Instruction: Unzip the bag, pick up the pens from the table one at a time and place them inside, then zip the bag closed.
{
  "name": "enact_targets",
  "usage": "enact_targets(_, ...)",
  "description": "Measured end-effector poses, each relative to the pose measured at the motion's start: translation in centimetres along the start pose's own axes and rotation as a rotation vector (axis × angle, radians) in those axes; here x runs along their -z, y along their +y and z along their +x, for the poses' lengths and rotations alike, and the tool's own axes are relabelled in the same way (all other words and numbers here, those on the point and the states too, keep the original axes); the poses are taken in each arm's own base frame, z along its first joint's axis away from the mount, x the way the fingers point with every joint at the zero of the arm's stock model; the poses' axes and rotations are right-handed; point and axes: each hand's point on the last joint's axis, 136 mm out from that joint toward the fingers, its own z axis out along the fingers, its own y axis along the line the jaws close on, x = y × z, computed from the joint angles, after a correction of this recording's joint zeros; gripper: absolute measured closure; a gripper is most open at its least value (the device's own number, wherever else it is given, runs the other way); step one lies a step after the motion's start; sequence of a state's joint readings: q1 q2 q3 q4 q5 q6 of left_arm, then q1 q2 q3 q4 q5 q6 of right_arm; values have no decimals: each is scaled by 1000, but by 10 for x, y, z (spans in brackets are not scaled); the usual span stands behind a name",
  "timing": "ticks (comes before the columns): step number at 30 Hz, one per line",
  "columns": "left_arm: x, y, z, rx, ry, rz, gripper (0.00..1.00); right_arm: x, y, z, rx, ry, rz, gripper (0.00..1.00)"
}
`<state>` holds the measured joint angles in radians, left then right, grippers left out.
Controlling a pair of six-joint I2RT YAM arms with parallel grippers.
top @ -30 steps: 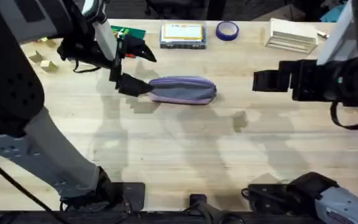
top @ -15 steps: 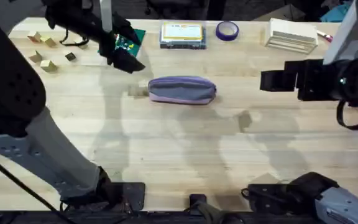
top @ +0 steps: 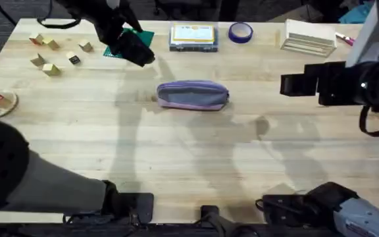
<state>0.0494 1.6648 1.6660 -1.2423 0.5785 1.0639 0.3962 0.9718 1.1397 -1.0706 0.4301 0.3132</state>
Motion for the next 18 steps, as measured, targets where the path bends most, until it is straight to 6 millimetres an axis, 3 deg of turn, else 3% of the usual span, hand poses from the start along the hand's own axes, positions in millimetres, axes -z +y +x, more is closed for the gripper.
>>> enact_targets(7,17,-9,-7,76,-17,-27,5,0,0,0,0,0,0,4)
enact_targets(15,45,-35,-15,91,-34,-53,5,0,0,-1,-2,-5,-2,4)
enact_targets(18,46,-42,-10,97,-29,-52,5,0,2,-5,-9,-22,-8,4)
